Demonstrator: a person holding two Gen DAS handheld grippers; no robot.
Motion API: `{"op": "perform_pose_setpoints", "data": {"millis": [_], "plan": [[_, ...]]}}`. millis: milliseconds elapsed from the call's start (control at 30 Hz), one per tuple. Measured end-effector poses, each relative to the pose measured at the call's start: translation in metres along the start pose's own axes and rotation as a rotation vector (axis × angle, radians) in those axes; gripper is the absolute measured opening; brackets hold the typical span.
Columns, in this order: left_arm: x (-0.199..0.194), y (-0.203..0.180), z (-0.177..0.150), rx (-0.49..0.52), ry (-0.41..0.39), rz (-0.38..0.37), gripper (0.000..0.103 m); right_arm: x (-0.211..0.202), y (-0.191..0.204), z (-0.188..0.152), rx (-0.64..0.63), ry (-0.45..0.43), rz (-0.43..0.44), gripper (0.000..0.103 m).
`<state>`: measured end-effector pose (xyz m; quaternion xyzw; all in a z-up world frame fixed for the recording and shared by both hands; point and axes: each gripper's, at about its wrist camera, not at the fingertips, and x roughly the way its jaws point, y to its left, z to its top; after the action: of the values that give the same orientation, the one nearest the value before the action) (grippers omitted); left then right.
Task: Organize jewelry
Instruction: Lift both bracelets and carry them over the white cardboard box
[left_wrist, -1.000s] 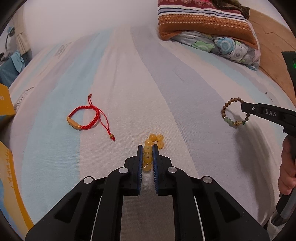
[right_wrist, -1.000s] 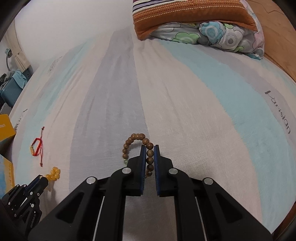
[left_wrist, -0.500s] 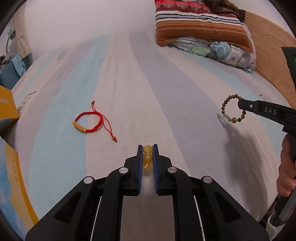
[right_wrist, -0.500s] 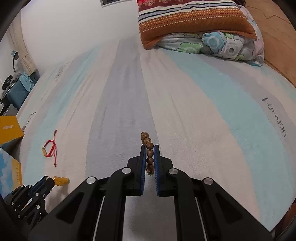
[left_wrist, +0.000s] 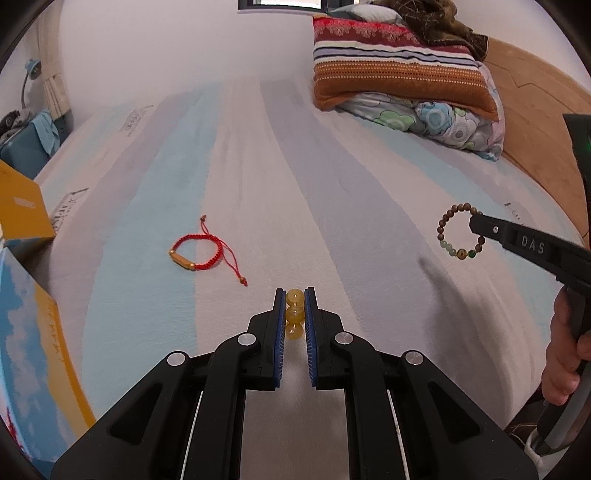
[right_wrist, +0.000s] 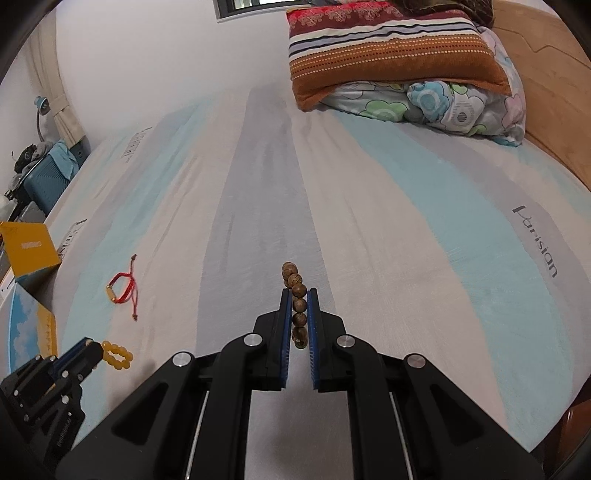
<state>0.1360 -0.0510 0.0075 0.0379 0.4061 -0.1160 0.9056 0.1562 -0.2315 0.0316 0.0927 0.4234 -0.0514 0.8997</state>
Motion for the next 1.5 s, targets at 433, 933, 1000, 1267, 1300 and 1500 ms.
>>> {"op": "perform_pose_setpoints", "data": {"millis": [433, 933, 1000, 1267, 1300, 1500], "plan": [[-0.053, 0.038, -0.004, -0.022, 0.004, 0.042, 0.009, -0.032, 0.058, -0.017, -0.064, 0.0, 0.096, 0.008], [-0.137, 0.126, -0.027, -0.137, -0.059, 0.171, 0.009, -0.086, 0.196, -0.034, -0.24, -0.033, 0.233, 0.007], [-0.148, 0.141, -0.033, -0.161, -0.068, 0.187, 0.009, -0.092, 0.216, -0.036, -0.266, -0.038, 0.247, 0.007], [-0.189, 0.198, -0.056, -0.244, -0.099, 0.251, 0.009, -0.113, 0.288, -0.05, -0.36, -0.06, 0.307, 0.007], [-0.195, 0.206, -0.061, -0.257, -0.102, 0.263, 0.009, -0.117, 0.299, -0.052, -0.373, -0.063, 0.317, 0.007], [-0.216, 0.249, -0.083, -0.315, -0.099, 0.314, 0.009, -0.127, 0.35, -0.07, -0.442, -0.067, 0.369, 0.007]]}}
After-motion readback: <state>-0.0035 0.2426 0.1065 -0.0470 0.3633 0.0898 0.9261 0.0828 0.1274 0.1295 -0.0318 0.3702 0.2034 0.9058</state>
